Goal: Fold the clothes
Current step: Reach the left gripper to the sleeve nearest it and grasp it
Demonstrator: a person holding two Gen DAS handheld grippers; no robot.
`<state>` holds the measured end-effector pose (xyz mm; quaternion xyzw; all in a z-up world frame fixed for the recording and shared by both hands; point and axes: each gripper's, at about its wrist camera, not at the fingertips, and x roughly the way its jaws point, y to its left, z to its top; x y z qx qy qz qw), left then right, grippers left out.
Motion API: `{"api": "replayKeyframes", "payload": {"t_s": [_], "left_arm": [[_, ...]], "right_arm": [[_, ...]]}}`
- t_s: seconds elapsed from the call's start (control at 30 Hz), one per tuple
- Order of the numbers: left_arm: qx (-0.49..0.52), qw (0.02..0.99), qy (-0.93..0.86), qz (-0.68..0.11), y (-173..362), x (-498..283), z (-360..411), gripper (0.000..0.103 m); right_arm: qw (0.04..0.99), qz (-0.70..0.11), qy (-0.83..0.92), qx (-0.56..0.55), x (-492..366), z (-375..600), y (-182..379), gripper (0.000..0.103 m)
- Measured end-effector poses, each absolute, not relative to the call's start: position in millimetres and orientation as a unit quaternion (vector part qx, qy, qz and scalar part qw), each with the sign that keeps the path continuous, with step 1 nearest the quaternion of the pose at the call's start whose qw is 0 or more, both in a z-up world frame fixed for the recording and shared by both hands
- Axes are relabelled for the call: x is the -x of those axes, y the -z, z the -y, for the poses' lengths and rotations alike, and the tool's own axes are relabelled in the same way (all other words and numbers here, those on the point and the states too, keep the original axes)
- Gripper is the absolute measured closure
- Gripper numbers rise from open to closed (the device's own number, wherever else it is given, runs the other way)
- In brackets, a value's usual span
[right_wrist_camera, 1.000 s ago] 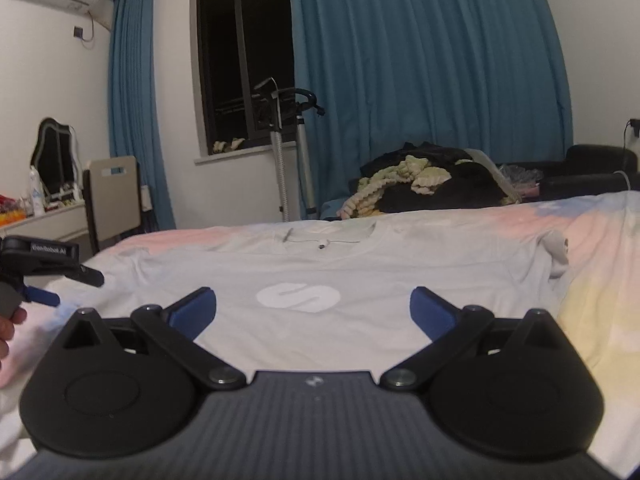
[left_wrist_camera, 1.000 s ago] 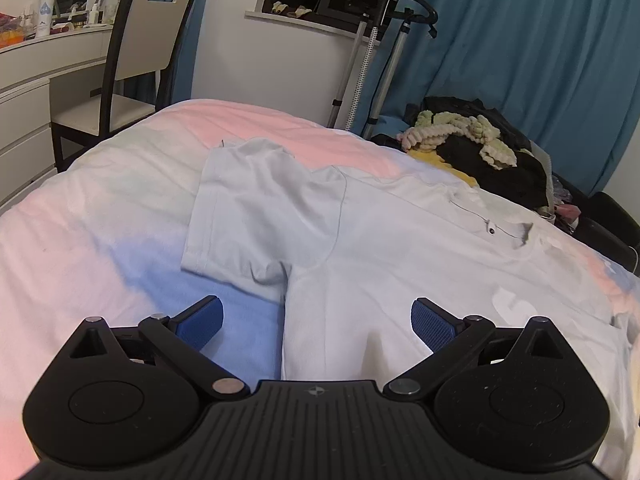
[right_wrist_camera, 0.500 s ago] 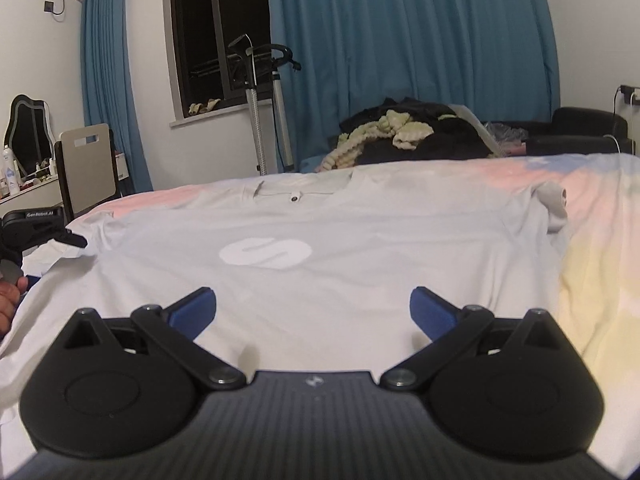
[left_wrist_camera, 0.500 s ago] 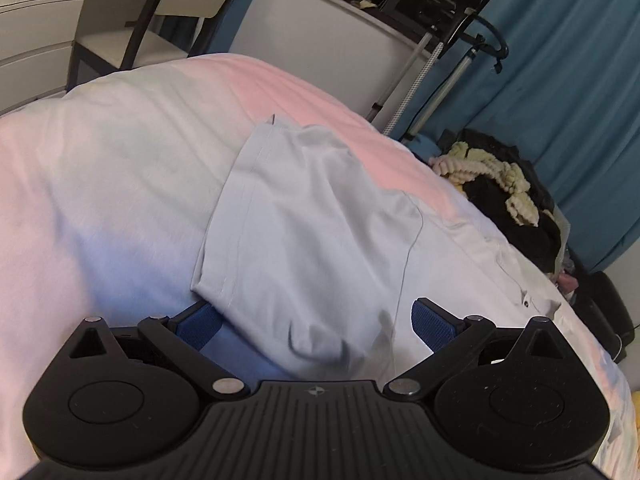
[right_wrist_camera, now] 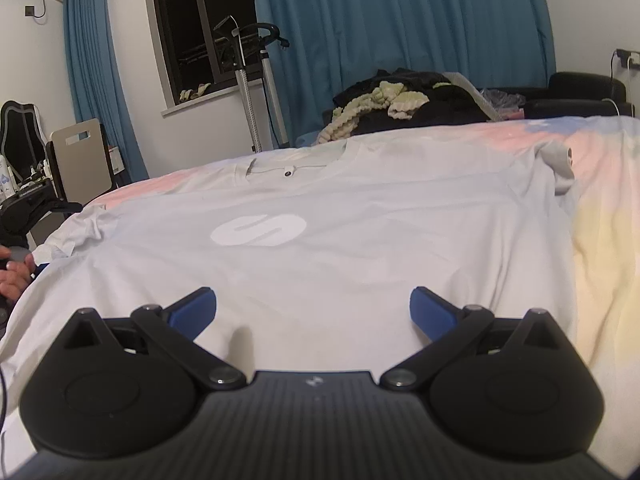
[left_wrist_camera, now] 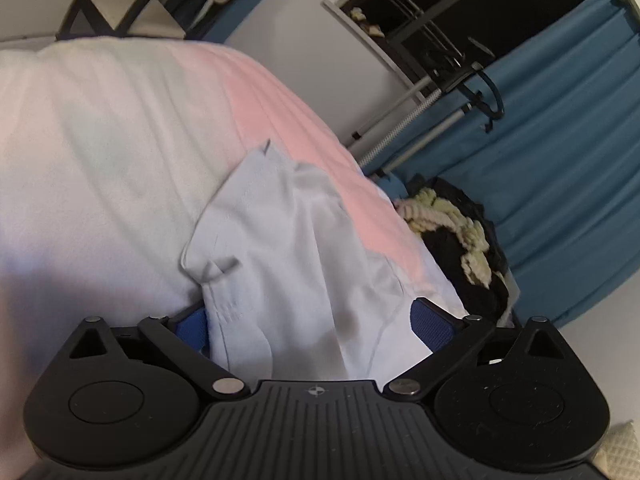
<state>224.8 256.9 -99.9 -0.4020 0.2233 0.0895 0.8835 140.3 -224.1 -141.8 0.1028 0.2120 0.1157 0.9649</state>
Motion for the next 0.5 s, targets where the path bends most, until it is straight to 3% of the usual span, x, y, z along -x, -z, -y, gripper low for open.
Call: {"api": "replayKeyframes", "payload": {"t_s": [0.03,0.07,0.1,0.17,0.2,0.5], "left_arm": [[0.394,0.886,-0.098,-0.222,98.2,-227.8,-256.8,0.013],[0.379,0.891,-0.107,-0.228,96.8,-232.7,-255.5,0.030],[0.354,0.895,-0.119,-0.244,95.9,-239.1,-252.7,0.057],[0.296,0.904,-0.136,-0.275,89.8,-248.5,-243.5,0.084],[0.272,0.910,-0.137,-0.282,85.1,-250.6,-238.3,0.092],[0.123,0.967,-0.002,-0.222,-12.8,-242.4,-130.9,0.094]], "right_arm": [[0.964,-0.214,-0.116,-0.103,-141.3,223.8,143.0,0.000],[0.964,-0.217,-0.117,-0.104,-142.6,223.5,144.1,0.000],[0.963,-0.220,-0.118,-0.106,-144.2,223.2,144.9,0.000],[0.961,-0.225,-0.118,-0.109,-146.8,223.2,145.3,0.000],[0.961,-0.224,-0.119,-0.112,-146.8,223.9,144.7,0.000],[0.958,-0.205,-0.106,-0.169,-140.2,244.6,125.6,0.000]]}}
